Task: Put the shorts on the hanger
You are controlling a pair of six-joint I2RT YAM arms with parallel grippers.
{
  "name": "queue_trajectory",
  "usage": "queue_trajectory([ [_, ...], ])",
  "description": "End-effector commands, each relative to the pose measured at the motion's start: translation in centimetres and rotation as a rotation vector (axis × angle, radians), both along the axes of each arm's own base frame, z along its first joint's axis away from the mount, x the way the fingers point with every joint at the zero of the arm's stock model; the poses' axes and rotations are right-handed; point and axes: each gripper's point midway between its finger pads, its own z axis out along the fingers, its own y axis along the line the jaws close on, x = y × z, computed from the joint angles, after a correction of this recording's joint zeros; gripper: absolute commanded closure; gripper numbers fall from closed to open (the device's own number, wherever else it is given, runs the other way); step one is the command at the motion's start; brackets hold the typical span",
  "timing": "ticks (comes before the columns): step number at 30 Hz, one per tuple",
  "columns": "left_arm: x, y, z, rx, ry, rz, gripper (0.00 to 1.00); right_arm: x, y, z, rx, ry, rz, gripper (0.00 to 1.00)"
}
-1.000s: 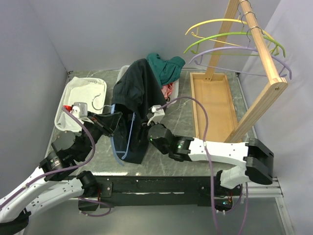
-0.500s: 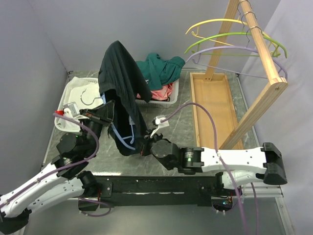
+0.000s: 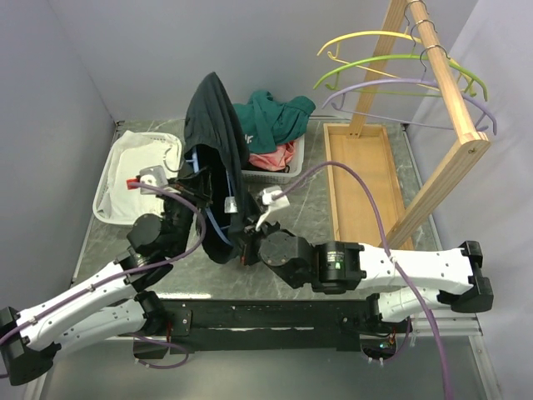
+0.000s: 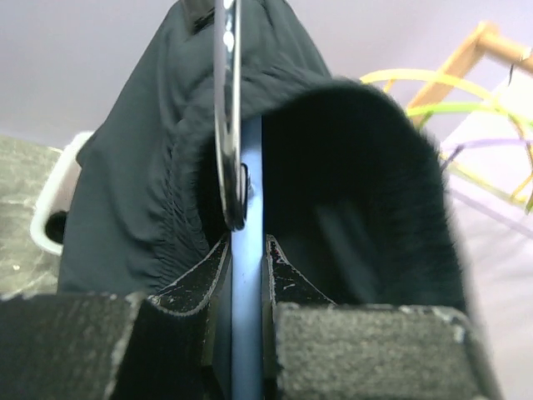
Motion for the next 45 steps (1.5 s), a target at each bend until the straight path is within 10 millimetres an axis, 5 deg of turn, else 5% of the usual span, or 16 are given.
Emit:
queue_trajectory([
  [1, -0.6, -2.2, 0.9, -0.036, -0.017, -0.126, 0.99, 1.3, 0.5, 5.1, -0.017, -0.035, 0.041, 1.00],
  [3, -1.4, -4.3, -0.6, -0.009, 0.003, -0.243, 0.99, 2.5, 0.8, 7.0, -0.007, -0.041, 0.049, 1.00],
  [7, -2.6, -5.4, -3.1, -0.001, 0.121, -0.337, 0.99, 6.4, -1.1, 6.6, -0.005, -0.014, -0.002, 1.00],
  [8, -2.9, -5.3, -2.4, -0.006, 0.131, -0.350, 0.99, 6.4, -1.4, 6.5, 0.000, -0.013, 0.008, 1.00],
  [9, -3.2, -5.4, -4.1, 0.046, 0.209, -0.360, 0.99, 6.2, -1.8, 5.9, 0.007, -0.019, 0.012, 1.00],
  [11, -3.7, -5.2, -3.1, 0.062, 0.244, -0.376, 0.99, 5.9, -1.8, 4.8, 0.001, -0.013, 0.039, 1.00],
  [13, -4.8, -5.1, -4.0, 0.125, 0.331, -0.412, 0.99, 5.1, -1.4, 2.4, -0.031, 0.022, 0.087, 1.00],
  [14, -5.1, -5.1, -2.1, 0.123, 0.327, -0.429, 0.99, 4.8, -1.2, 1.5, -0.038, 0.038, 0.099, 1.00],
  [16, -5.8, -4.6, -3.4, 0.208, 0.433, -0.432, 0.99, 4.0, -1.0, -0.2, -0.040, 0.052, 0.149, 0.94],
  [17, -6.1, -4.3, -1.6, 0.202, 0.427, -0.432, 0.99, 3.7, -1.0, -1.2, -0.053, 0.059, 0.164, 0.90],
  [19, -6.6, -3.6, -2.5, 0.274, 0.496, -0.428, 0.99, 2.6, -1.0, -0.3, -0.030, 0.019, 0.233, 0.72],
  [21, -7.1, -3.2, -1.3, 0.288, 0.502, -0.435, 0.99, 2.1, -1.7, 0.5, -0.029, -0.011, 0.237, 0.60],
  [27, -8.5, -3.0, -1.5, 0.368, 0.570, -0.488, 0.99, 1.8, -3.8, 3.9, -0.018, -0.113, 0.223, 0.45],
  [41, -10.4, -3.2, -0.8, 0.408, 0.580, -0.590, 0.99, 4.8, -0.6, 3.2, -0.230, -0.209, 0.207, 0.32],
  [44, -10.7, -3.2, -0.6, 0.413, 0.569, -0.606, 0.99, 6.8, -1.2, 2.3, -0.284, -0.176, 0.103, 0.36],
  [45, -10.8, -3.1, -0.6, 0.415, 0.568, -0.611, 0.99, 7.8, -1.8, 2.4, -0.288, -0.167, 0.063, 0.46],
])
